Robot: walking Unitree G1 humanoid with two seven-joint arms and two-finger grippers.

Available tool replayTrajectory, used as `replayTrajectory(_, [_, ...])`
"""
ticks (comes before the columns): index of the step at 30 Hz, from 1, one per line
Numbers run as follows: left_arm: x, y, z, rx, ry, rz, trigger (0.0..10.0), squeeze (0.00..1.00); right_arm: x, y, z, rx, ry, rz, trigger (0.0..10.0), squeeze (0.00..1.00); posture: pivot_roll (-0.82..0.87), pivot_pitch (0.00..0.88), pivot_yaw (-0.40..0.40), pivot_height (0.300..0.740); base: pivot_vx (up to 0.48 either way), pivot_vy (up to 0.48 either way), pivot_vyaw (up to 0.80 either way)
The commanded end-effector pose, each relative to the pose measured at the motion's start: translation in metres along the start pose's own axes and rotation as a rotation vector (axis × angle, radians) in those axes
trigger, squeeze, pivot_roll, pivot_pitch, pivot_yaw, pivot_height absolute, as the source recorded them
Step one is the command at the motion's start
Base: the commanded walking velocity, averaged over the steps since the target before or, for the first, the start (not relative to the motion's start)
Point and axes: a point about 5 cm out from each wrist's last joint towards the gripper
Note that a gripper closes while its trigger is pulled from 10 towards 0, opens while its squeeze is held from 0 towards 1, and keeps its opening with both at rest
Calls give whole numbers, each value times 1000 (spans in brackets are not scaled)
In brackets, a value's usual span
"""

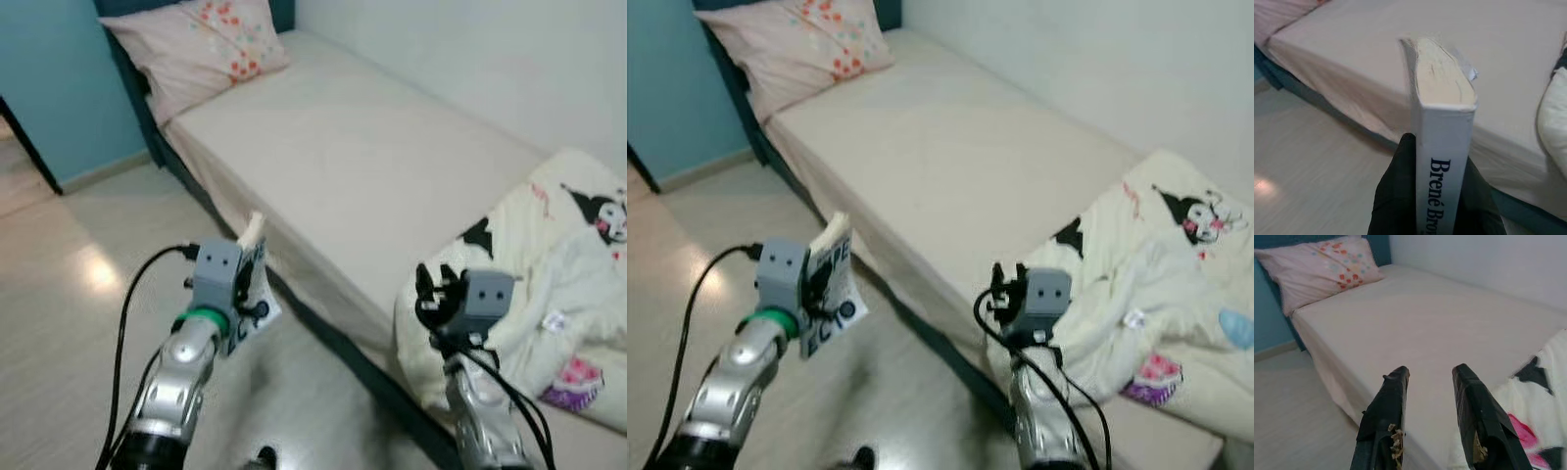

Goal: Clean up the room

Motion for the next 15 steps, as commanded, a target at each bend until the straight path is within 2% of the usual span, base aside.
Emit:
replayTrajectory(1, [-1,1,1,16,-7,-16,10000,0,-5,-3,5,-8,17,-6,10000,0,-7,80,-3,740,0,0,594])
replayTrajectory(4, [-1,2,1,29,-10,-22,10000,0,-5,-2,5,-2,16,-12,10000,0,-7,80,-3,740,0,0,592])
replayTrajectory(7, [0,4,0,45,-18,-57,10000,0,-4,2,5,17,8,-37,10000,0,-4,82,0,740,366,0,569])
replayTrajectory(15, [-1,4,-2,52,-18,-55,10000,0,-4,8,5,40,10,-63,10000,0,-5,83,2,740,461,0,0])
Point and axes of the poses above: a point about 5 cm out from each wrist's last joint towards the gripper, its own z axis pointing back from the gripper into the wrist, its own x axis along the axis of the wrist's last joint, y = z × x, and after that the axes turned 7 degrees about -z, right-handed
